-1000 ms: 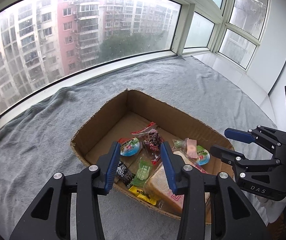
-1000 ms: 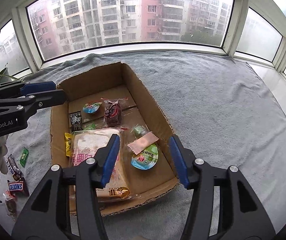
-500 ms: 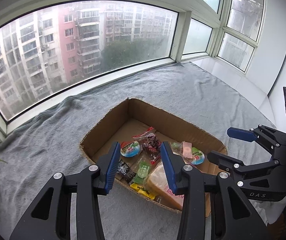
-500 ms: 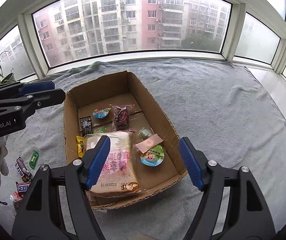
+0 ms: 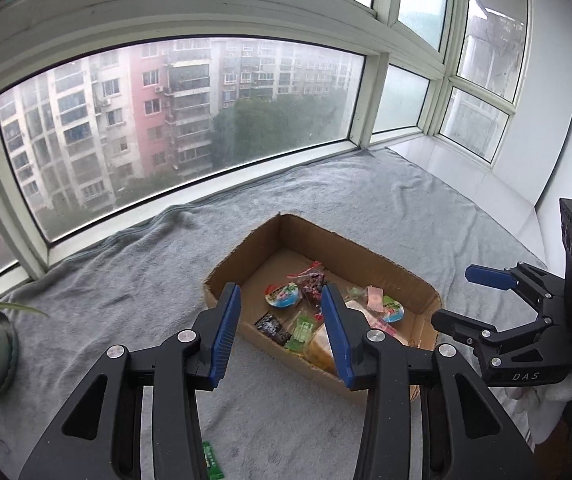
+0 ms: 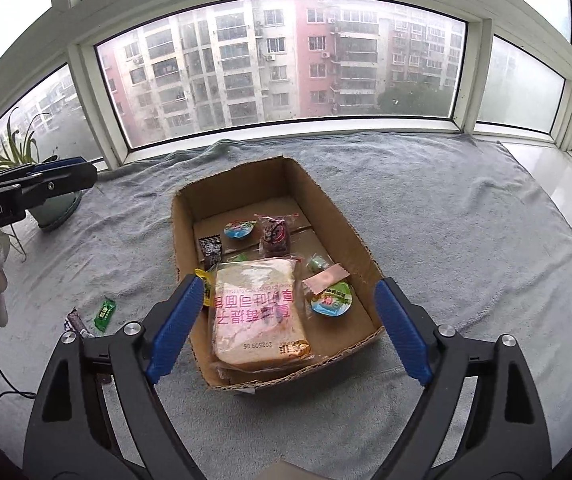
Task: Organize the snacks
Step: 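Move both grippers back over the remaining snacks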
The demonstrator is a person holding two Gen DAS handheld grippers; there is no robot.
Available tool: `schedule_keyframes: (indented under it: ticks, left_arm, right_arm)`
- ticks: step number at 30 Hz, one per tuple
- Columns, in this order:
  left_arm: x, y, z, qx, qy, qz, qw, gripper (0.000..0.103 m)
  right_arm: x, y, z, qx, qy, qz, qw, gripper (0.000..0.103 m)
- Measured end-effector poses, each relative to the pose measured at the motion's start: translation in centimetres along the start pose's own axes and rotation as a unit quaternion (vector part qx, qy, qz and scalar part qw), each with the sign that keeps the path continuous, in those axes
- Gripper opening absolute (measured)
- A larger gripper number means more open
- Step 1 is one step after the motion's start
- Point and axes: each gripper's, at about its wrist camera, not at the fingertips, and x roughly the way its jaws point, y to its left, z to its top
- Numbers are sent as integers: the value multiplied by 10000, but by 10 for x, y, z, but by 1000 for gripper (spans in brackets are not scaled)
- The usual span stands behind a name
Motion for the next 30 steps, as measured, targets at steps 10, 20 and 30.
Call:
schedule_keyframes:
  ticks: [10,20,30]
  left_arm:
    - [-58,76,-54,-657,46,526,9964,40]
    - [-91,110,-129,-1427,360,763,9862,40]
    - [-99,76,-192,-1750,873,343,9801,46]
  right_arm:
    - [-3,41,-17,-250,165,516,9982,89]
    - [1,103,-45,-555,657,1301,9878,89]
    - [27,148,-62,-1063,1203,1990,9668,68]
